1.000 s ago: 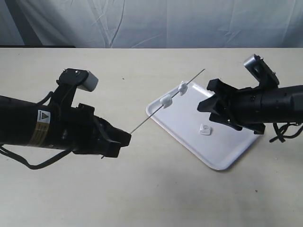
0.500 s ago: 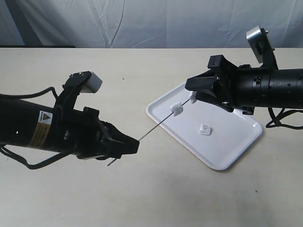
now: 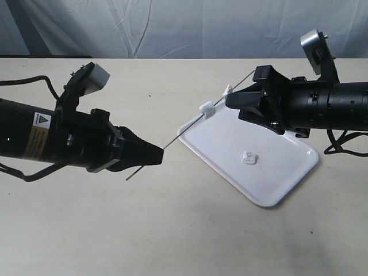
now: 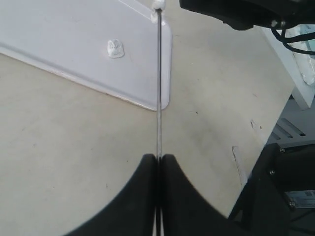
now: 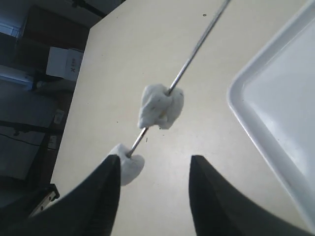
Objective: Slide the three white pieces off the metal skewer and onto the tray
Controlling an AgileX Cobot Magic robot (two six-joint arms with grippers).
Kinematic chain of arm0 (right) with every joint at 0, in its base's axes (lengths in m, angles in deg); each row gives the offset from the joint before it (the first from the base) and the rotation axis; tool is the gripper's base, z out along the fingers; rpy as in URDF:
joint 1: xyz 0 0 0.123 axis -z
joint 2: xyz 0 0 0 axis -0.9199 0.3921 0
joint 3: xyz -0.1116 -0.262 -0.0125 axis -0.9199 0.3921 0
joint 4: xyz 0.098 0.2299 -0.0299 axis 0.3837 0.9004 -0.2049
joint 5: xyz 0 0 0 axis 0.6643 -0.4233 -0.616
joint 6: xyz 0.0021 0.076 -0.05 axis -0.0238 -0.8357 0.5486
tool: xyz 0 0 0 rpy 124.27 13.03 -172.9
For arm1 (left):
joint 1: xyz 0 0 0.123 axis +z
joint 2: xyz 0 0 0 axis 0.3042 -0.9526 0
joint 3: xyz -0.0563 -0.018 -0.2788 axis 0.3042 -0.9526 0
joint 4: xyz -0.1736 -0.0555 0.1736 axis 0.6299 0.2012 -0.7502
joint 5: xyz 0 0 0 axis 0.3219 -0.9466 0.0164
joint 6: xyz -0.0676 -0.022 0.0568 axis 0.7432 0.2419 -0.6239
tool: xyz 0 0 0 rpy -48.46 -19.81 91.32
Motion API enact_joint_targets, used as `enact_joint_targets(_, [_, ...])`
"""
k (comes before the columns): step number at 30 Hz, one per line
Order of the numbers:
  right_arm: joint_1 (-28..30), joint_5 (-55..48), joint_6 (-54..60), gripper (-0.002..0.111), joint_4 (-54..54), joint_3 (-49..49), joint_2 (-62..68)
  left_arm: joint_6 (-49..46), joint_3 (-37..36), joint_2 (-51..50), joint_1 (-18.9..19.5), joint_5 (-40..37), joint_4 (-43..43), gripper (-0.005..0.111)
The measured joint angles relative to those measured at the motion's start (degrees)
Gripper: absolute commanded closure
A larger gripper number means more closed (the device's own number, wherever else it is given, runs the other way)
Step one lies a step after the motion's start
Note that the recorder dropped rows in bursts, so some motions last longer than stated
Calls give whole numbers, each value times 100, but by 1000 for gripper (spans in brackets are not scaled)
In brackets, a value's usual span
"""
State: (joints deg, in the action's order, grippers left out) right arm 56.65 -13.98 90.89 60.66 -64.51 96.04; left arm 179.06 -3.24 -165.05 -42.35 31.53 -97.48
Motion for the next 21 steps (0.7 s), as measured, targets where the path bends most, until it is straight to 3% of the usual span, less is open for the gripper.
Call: enact_joint_targets(21, [0, 272, -247, 65, 0, -392, 0, -203, 0, 8, 0, 224, -11, 107])
